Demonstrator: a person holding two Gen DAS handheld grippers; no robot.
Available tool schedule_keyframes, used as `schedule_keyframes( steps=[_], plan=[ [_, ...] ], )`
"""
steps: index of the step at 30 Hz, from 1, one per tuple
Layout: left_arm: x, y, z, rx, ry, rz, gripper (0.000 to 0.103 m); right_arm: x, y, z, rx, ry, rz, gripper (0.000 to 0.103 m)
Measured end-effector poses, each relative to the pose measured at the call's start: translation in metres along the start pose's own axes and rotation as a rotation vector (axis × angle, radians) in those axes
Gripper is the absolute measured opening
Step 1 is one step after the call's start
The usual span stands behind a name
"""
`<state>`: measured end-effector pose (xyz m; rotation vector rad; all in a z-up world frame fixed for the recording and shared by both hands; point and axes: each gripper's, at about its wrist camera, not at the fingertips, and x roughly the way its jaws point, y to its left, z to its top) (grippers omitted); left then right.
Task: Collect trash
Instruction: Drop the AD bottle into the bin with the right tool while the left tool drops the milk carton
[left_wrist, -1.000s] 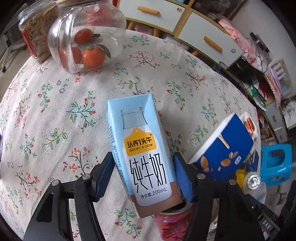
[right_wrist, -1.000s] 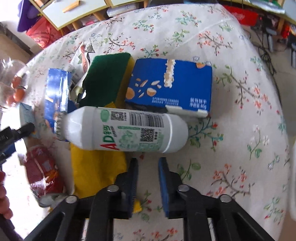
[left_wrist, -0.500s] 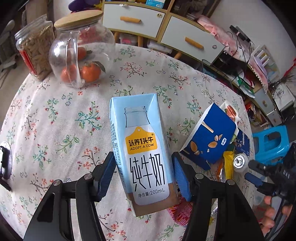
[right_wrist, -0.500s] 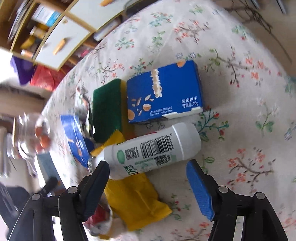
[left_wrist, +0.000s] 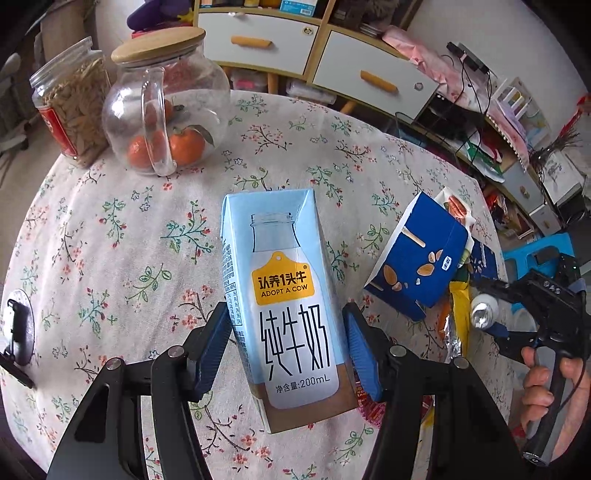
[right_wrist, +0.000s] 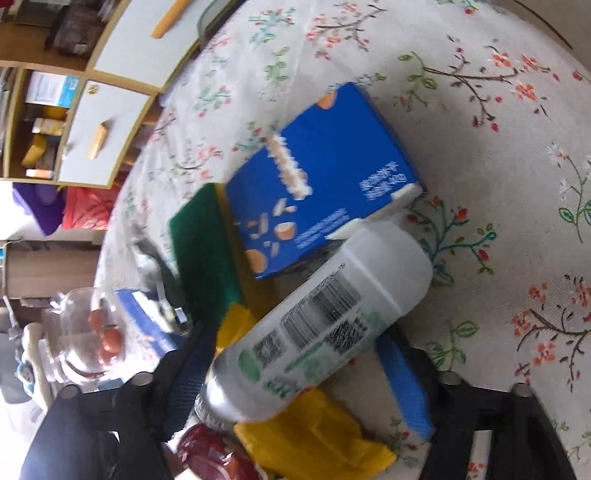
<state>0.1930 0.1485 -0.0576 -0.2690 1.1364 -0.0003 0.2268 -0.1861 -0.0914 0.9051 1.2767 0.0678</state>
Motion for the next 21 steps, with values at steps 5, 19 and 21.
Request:
schedule_keyframes(
  steps=[5, 19, 21],
  plan=[
    [-0.008, 0.0, -0.003, 0.008, -0.008, -0.015, 0.064, -0.002, -0.006, -0.002, -0.016, -0.001, -0.018, 0.044],
    [-0.04, -0.017, -0.018, 0.036, -0.049, -0.093, 0.064, -0.05, -0.003, -0.023, -0.18, -0.078, -0.032, 0.042],
    [-0.043, -0.023, -0.021, 0.049, -0.057, -0.1, 0.064, -0.062, -0.01, -0.023, -0.187, -0.098, -0.042, 0.042]
  ],
)
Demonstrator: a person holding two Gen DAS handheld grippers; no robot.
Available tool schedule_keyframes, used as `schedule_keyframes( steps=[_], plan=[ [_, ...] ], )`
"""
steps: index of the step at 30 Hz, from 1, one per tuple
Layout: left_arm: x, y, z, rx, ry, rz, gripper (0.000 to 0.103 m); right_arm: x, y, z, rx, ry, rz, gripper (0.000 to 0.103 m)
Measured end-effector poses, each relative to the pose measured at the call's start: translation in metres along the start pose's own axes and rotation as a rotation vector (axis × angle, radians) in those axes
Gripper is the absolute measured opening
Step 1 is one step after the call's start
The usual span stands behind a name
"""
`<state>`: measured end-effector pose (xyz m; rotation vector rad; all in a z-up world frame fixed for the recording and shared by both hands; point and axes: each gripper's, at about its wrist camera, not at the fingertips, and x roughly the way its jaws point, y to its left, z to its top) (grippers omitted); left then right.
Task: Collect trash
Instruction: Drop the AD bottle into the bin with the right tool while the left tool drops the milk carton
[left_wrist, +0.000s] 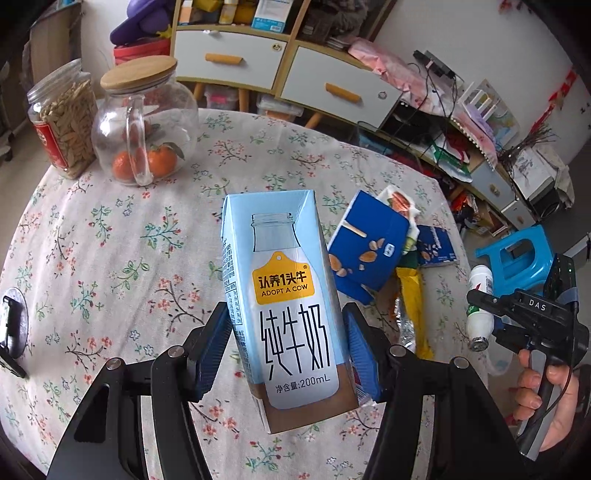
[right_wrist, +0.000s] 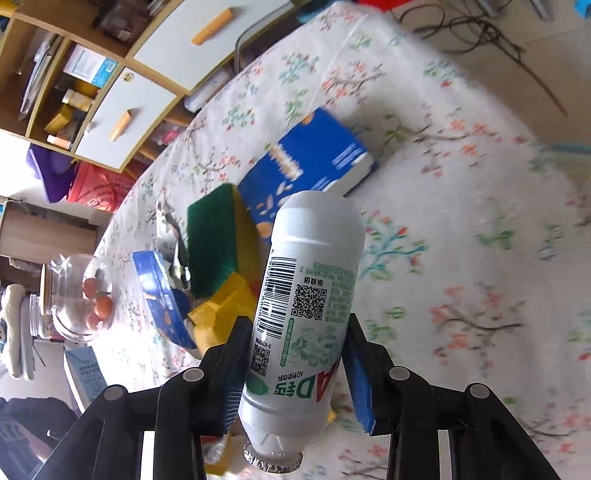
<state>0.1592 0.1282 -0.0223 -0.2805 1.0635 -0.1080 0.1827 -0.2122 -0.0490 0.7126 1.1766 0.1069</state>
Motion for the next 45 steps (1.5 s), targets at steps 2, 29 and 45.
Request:
schedule_keyframes(
  steps=[2, 29, 45],
  plan=[
    [-0.003, -0.01, -0.004, 0.023, -0.006, -0.014, 0.064, -0.009, -0.008, 0.001, 0.002, -0.014, -0.007, 0.042],
    [0.044, -0.24, -0.054, 0.365, 0.126, -0.222, 0.064, -0.121, -0.214, 0.029, 0.206, -0.143, -0.326, 0.067],
    [0.179, -0.436, -0.066, 0.647, 0.418, -0.422, 0.064, -0.164, -0.241, 0.037, 0.353, -0.274, -0.56, 0.07]
  ],
)
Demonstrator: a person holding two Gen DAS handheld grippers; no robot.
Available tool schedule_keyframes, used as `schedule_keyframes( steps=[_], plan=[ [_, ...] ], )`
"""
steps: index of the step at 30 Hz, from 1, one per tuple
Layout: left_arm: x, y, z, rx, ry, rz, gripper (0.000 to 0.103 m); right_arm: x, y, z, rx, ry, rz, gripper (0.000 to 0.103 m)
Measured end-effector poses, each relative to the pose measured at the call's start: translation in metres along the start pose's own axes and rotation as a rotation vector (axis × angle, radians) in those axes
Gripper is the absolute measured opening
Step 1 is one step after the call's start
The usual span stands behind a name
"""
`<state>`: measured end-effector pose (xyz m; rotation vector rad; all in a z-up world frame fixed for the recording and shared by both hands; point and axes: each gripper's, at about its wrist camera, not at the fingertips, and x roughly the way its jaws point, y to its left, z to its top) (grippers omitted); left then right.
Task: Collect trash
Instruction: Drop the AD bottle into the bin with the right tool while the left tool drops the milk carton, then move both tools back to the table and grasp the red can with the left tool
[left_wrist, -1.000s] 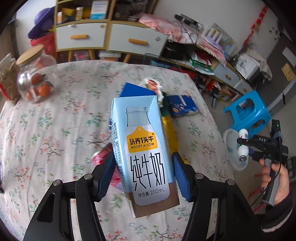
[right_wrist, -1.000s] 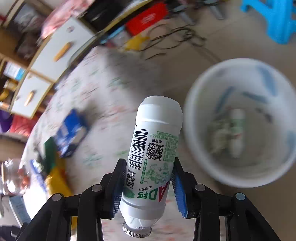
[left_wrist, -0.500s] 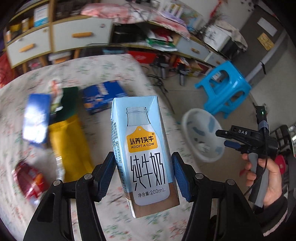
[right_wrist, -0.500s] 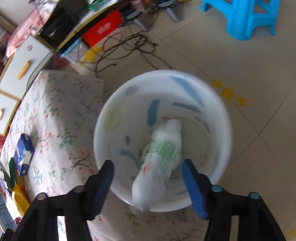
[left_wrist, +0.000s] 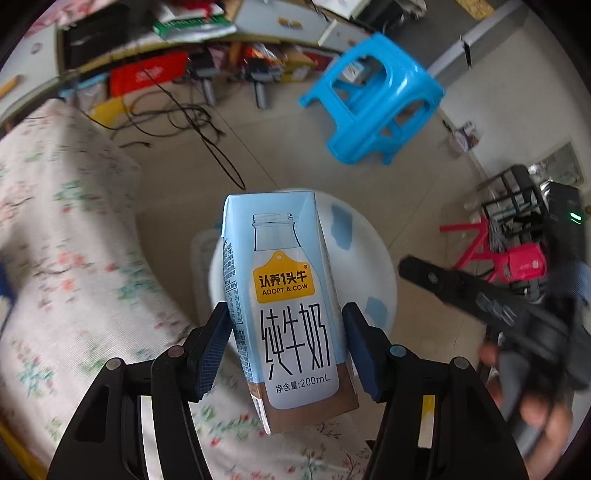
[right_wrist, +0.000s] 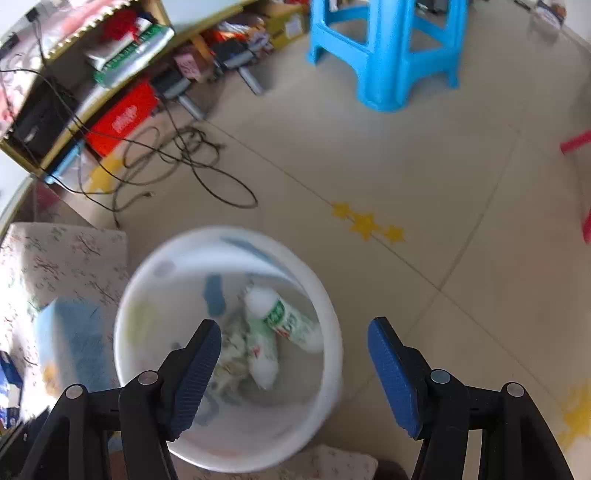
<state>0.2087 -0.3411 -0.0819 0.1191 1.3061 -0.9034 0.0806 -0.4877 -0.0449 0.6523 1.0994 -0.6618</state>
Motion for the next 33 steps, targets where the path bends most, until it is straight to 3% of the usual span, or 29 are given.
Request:
schedule_keyframes(
  steps=[5, 7, 9, 11, 15, 22, 28, 33],
  plan=[
    [0.024, -0.004, 0.009, 0.073, -0.025, -0.006, 0.067, -0.017, -0.017, -0.01, 0.008, -0.004, 0.008, 0.07],
    [0.022, -0.001, 0.007, 0.049, -0.058, 0.037, 0.079, -0.034, -0.021, -0.013, -0.004, -0.046, 0.02, 0.073],
    [0.008, 0.0, -0.003, 0.004, -0.114, 0.033, 0.092, -0.052, -0.029, -0.018, -0.013, -0.108, 0.028, 0.079],
    [-0.007, -0.003, -0.01, -0.017, -0.122, 0.06, 0.093, -0.059, -0.038, -0.021, 0.015, -0.113, 0.025, 0.081],
    [-0.054, -0.009, -0.035, -0.018, -0.187, 0.109, 0.098, -0.068, -0.04, -0.021, 0.055, -0.065, 0.167, 0.081],
    [-0.136, 0.011, -0.096, -0.063, -0.26, 0.249, 0.1, -0.082, -0.004, -0.038, -0.015, -0.063, 0.223, 0.085],
    [-0.2, 0.066, -0.166, -0.186, -0.279, 0.379, 0.102, -0.09, 0.036, -0.068, -0.145, -0.038, 0.269, 0.087],
    [-0.225, 0.12, -0.216, -0.338, -0.244, 0.472, 0.102, -0.095, 0.07, -0.097, -0.195, -0.001, 0.328, 0.09]
  ],
)
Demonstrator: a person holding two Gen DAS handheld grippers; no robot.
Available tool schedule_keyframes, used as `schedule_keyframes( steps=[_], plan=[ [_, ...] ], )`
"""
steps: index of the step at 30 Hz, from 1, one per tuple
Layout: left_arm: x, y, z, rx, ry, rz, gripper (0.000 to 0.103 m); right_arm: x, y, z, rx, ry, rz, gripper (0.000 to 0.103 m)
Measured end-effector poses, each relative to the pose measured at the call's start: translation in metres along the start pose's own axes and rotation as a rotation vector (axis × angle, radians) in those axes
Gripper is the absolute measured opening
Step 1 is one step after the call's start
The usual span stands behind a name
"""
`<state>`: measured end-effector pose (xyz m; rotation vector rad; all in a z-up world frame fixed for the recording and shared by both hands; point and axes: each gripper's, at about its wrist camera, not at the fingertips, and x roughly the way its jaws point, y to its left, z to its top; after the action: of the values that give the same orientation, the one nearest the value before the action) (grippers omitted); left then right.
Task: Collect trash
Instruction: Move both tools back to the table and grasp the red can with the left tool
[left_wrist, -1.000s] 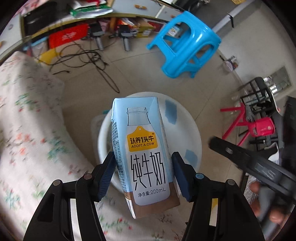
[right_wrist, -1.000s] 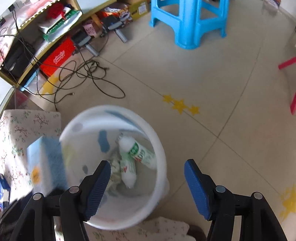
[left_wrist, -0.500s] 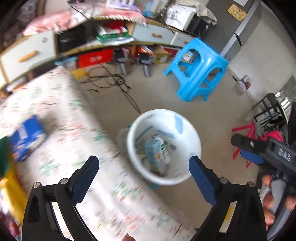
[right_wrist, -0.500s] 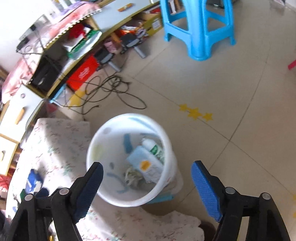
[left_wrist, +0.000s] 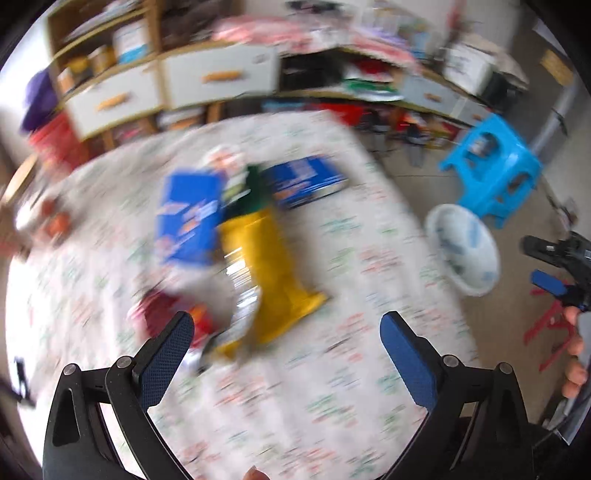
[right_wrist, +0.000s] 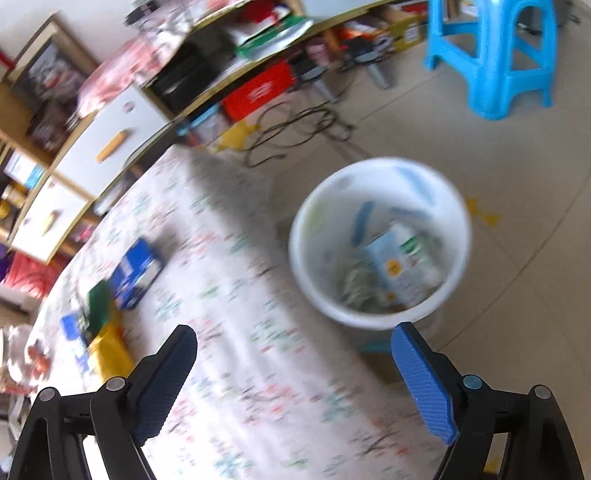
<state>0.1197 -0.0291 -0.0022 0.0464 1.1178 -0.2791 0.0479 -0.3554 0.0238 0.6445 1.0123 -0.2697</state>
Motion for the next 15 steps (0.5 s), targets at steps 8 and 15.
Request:
schedule_keyframes(
  steps=[8, 15],
  plan=[
    [0.029, 0.085, -0.024, -0.233, 0.101, 0.042, 0.101, 0.033, 0.086, -0.03, -0.156, 0.063, 0.041, 0.09],
    [0.062, 0.119, -0.024, -0.443, 0.159, -0.067, 0.1, 0.079, 0.124, -0.051, -0.29, 0.154, 0.025, 0.09]
  ],
)
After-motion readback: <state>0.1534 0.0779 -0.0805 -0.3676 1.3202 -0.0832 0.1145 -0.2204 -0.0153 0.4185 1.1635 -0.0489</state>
